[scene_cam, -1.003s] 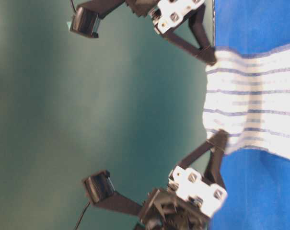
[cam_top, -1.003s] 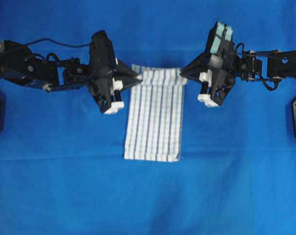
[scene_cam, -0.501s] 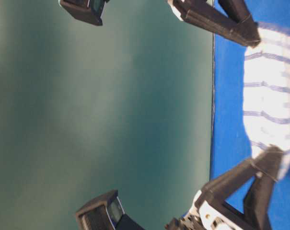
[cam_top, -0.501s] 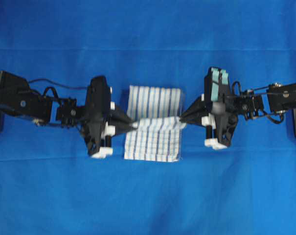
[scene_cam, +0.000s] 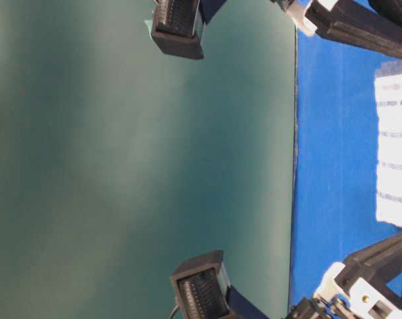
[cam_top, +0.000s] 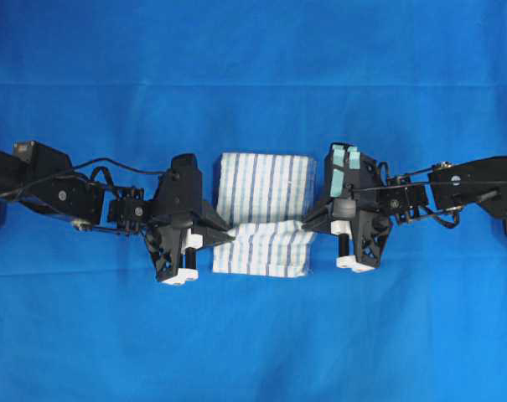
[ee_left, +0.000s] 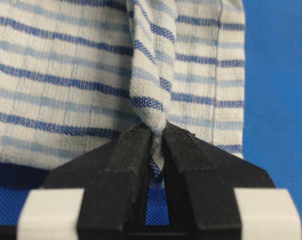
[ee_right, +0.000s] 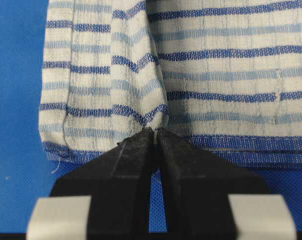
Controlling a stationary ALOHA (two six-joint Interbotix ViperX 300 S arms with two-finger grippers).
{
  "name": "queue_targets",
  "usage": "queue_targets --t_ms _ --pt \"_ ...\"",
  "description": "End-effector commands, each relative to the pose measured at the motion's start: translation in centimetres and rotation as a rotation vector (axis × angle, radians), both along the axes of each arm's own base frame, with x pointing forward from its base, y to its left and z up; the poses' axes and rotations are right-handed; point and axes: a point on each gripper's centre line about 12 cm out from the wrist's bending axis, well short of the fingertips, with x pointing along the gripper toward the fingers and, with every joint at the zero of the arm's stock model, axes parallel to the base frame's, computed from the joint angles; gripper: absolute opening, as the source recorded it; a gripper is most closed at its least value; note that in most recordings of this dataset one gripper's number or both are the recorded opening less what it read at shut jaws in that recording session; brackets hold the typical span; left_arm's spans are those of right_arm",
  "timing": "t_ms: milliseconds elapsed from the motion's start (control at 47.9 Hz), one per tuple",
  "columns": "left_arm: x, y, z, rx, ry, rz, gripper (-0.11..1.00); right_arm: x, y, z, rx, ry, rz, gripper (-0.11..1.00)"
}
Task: Fold the blue towel.
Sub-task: 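Release the towel and pull both grippers outward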
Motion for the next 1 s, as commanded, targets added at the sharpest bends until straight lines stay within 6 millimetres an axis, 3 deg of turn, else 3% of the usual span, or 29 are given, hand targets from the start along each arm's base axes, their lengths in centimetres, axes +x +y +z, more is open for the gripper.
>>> queue_targets --t_ms 0,104,355,397,522,564,731,982 --pt "0.0 -0.2 0.5 -0.003 -0.017 -0.003 0.04 0.6 0.1 0.9 0.008 -0.033 -0.002 0.05" --pt "0.0 -0.2 0.5 -0.004 -0.017 -0.002 0.09 0.8 0.1 0.9 0.009 -0.035 -0.003 0.05" --pt "0.1 -0.9 0.8 -0.005 -0.024 -0.022 0.44 1.4 1.7 1.5 0.02 -0.061 0.032 0.07" --pt "0.1 -1.3 1.0 -0.006 -0.027 -0.032 0.47 1.5 2.1 1.7 0.026 -0.065 0.038 0.14" --pt "-0.3 -2.7 2.0 0.001 -0.039 -0.08 0.49 1.8 3.7 2.7 0.038 -0.083 0.072 0.5" --pt "-0.4 -3.1 2.5 0.001 -0.044 -0.09 0.49 1.8 4.0 3.0 0.037 -0.085 0.079 0.56" --pt "-1.2 -3.3 4.6 -0.001 -0.05 -0.101 0.49 1.5 4.5 4.6 0.033 -0.096 0.089 0.49" --pt "-3.2 -2.9 8.8 0.006 -0.091 -0.113 0.49 -0.2 4.0 8.2 0.009 -0.123 0.086 0.49"
